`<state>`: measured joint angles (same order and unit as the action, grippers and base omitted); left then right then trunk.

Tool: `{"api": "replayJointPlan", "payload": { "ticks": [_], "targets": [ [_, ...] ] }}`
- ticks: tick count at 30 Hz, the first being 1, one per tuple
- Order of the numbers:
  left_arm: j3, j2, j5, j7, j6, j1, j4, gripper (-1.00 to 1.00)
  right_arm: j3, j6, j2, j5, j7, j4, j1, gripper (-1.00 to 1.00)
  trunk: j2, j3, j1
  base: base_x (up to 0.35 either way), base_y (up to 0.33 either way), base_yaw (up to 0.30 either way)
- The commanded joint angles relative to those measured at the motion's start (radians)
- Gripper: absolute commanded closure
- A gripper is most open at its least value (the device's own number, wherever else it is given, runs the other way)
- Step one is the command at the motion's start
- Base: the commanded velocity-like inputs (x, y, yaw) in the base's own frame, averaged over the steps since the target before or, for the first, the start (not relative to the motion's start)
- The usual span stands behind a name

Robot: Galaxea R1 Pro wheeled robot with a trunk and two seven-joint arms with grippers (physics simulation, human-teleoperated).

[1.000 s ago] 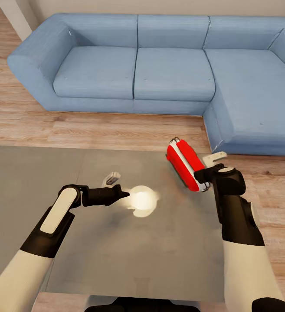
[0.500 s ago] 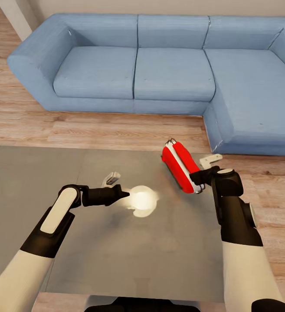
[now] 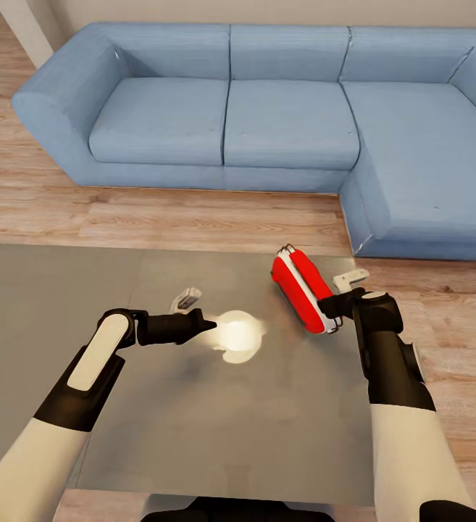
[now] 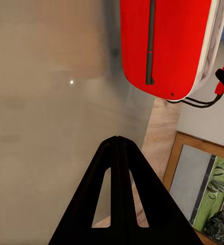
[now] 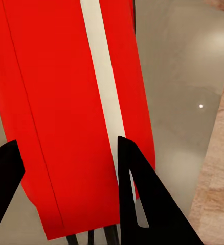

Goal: Turn on the radio receiver that's on the table in the living room.

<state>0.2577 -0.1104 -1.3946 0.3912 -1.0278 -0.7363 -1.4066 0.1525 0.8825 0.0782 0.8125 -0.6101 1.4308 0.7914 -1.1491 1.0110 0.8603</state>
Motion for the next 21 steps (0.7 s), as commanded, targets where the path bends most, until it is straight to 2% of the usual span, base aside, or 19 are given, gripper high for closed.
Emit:
{"api": "replayJointPlan", "payload": {
  "ticks": [1,12,13,21],
  "targets": [
    [0.000,0.000,0.000,0.000,0.000,0.000,0.000,1.00,0.000,-0.001,0.000,-0.003,0.000,0.000,0.000,1.00,0.000,0.000,0.000,0.000,0.000,0.000],
    [0.000,-0.002,0.000,0.000,0.000,0.000,0.000,1.00,0.001,-0.003,0.002,-0.001,0.000,-0.001,0.000,1.00,0.000,0.000,0.000,0.000,0.000,0.000],
    [0.000,-0.002,0.000,0.000,0.000,0.000,0.000,1.00,0.001,-0.003,0.002,-0.001,0.000,-0.001,0.000,-1.00,0.000,0.000,0.000,0.000,0.000,0.000],
    [0.000,-0.002,-0.001,0.000,0.000,0.000,0.000,1.00,0.001,-0.004,0.002,-0.003,0.000,-0.001,0.000,-1.00,0.000,0.000,0.000,0.000,0.000,0.000]
  ]
}}
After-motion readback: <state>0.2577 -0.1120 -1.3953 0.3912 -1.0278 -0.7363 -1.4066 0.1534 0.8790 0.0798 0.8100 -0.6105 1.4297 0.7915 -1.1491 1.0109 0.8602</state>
